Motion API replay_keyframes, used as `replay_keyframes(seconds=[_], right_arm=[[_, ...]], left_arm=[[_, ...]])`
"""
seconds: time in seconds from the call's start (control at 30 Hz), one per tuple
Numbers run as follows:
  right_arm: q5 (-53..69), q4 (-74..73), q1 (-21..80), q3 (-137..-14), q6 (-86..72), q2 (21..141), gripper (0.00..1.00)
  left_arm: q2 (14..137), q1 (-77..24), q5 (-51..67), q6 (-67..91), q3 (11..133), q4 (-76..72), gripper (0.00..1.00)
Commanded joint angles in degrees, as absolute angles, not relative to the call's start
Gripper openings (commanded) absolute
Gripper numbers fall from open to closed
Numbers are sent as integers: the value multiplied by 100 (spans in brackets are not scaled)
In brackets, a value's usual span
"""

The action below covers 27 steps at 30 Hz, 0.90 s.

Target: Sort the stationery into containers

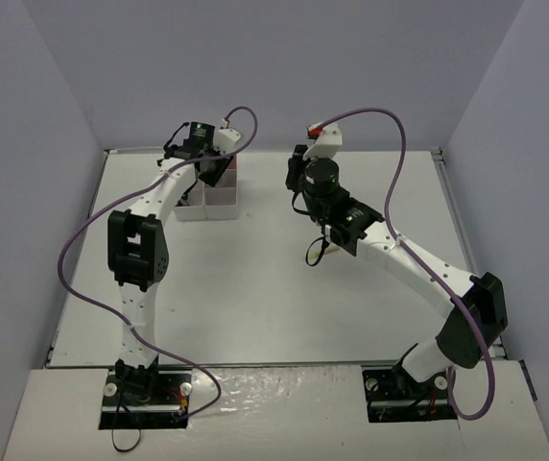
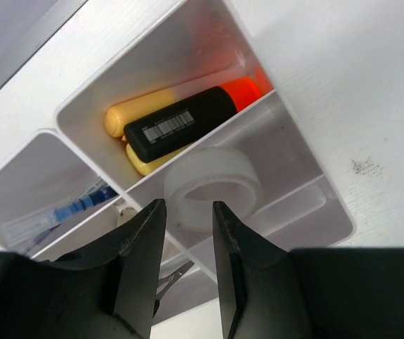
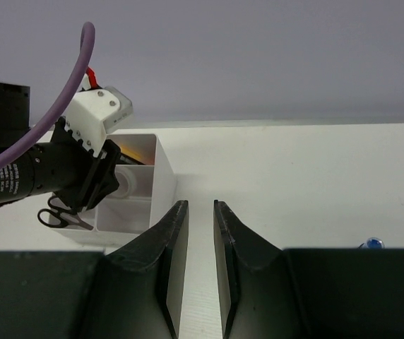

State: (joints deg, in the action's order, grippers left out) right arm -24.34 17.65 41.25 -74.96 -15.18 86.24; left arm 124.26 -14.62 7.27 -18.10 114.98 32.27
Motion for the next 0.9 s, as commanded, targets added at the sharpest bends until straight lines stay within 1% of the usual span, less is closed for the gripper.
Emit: replay_keyframes(seconds=[0.0, 0.2, 0.43, 0.7, 0.87], right_arm=[[-2727, 2077, 4104, -7431, -1591, 8224, 18], [-2733, 2048, 4096, -7356, -1652, 8190, 19], [-2741, 2030, 4104, -7286, -1705, 8192, 19], [-2698, 1978, 4096, -7233, -1767, 8165, 19], [-2764, 1946, 4097, -7182, -1678, 8024, 19]], left_arm=[[12316, -1584, 490, -1732, 11813, 2734, 30], [12524, -1700, 197, -1946, 11754, 2747, 30], [12403, -1855, 51, -2171, 11391, 2503, 30], [12761, -1854, -570, -2241, 11618, 2583, 27], [12225, -1854, -541, -2079, 11318, 2290, 27]])
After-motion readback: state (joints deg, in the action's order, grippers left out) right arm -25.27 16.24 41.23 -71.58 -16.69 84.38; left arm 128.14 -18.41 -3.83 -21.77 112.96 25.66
